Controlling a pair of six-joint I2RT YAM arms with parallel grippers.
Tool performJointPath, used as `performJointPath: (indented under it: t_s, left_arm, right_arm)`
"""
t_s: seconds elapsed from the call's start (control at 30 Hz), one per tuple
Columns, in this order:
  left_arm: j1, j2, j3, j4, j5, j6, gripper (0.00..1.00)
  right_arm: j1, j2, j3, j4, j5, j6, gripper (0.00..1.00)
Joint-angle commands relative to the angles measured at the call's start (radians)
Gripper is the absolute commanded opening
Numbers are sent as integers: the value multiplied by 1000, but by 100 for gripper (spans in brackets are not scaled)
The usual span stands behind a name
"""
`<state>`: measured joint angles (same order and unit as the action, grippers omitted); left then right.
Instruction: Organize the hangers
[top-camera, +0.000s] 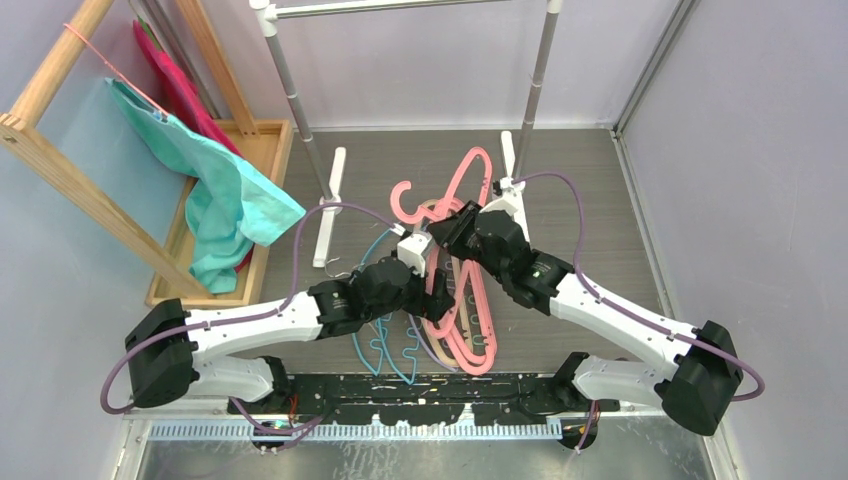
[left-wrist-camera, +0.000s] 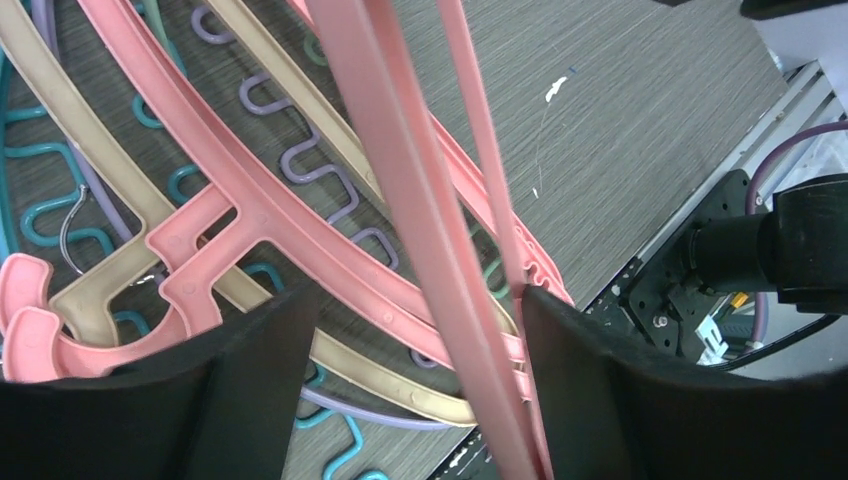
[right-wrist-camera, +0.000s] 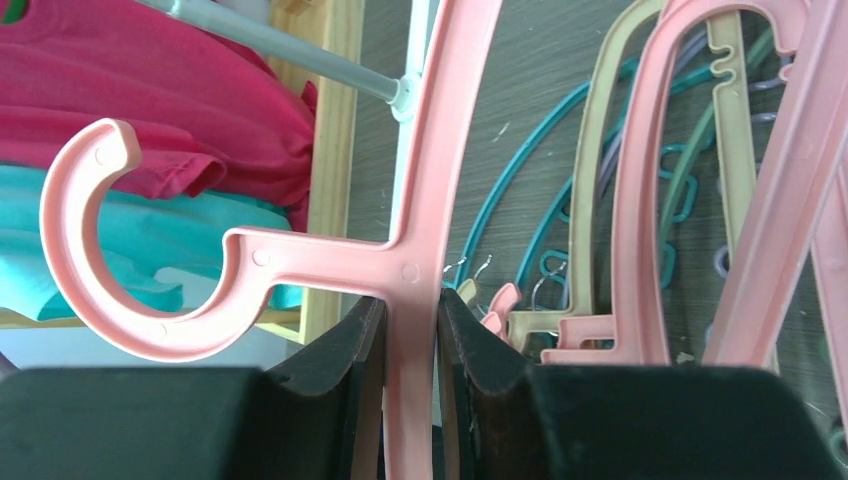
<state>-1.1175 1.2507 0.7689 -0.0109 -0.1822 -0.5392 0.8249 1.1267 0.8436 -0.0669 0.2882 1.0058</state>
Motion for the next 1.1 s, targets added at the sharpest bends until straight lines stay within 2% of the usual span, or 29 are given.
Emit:
performJointPath:
  t_s: [0.0,0.1,0.27,0.3,0.33,0.4,0.43,0.47,0.6,0.77,0.83,0.87,1.07]
  left_arm:
    - [-10,-11,31,47,-41,-15,68]
    - [-10,-14,33,35,-40,-3,38]
    - [-10,0,66,-34,-79,2,1]
    - [-9,1,74,-56,-101,0,0]
    - [-10,0,78,-74,-124,-2,0]
    - [-10,-7,90,-114,-187,-6,0]
    - [-10,-12,99,-135,-220,-5,0]
    - [-10,-14,108,-162,-257,-2,0]
    - [-10,7,198,-264,-393,42,0]
    - [-8,105,391,-416,-508,109,0]
    - [-4,151,491,-485,-545,130,0]
    - [5,174,541,-514,-554,137,0]
    - [123,272,749,-588,-435,155,0]
  right_arm:
    - [5,7,40,139,-8,14,1]
    - [5,28,56,148,-7,11,1]
    - [6,58,65,143,3,4,1]
    - [6,60,64,135,6,0,1]
    - [5,60,65,123,11,-3,8]
    - [5,53,68,85,24,-16,30]
    - [5,46,71,54,33,-34,44]
    - [5,35,71,29,44,-44,49]
    - [5,-14,76,-76,96,-124,86]
    - [5,-98,60,-216,172,-200,90]
    - [5,-141,46,-249,201,-221,99]
    - [5,-157,49,-270,213,-236,100]
    - [5,-280,39,-349,298,-334,100]
